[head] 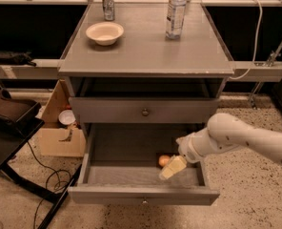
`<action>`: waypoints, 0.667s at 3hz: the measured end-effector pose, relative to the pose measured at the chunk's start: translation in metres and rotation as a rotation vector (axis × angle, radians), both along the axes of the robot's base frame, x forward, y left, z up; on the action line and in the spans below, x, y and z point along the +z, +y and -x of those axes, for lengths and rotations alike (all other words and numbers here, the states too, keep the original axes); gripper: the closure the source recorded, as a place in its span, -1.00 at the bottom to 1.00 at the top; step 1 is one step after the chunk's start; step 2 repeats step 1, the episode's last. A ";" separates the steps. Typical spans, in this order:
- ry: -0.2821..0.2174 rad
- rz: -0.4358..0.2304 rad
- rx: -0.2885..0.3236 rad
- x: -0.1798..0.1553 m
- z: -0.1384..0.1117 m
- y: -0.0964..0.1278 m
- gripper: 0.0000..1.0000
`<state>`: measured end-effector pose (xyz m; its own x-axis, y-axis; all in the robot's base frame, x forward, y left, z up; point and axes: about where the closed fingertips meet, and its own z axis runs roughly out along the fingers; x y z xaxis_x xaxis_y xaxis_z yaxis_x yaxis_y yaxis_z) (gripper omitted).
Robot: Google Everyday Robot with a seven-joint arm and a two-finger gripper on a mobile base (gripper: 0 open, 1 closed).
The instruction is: Place orange into middle drawer
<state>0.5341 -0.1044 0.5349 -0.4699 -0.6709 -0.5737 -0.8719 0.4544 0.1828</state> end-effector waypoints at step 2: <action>0.010 0.068 0.032 0.097 0.056 -0.016 -1.00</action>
Offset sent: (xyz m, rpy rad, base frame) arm 0.0000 0.0000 0.0000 0.0000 0.0000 0.0000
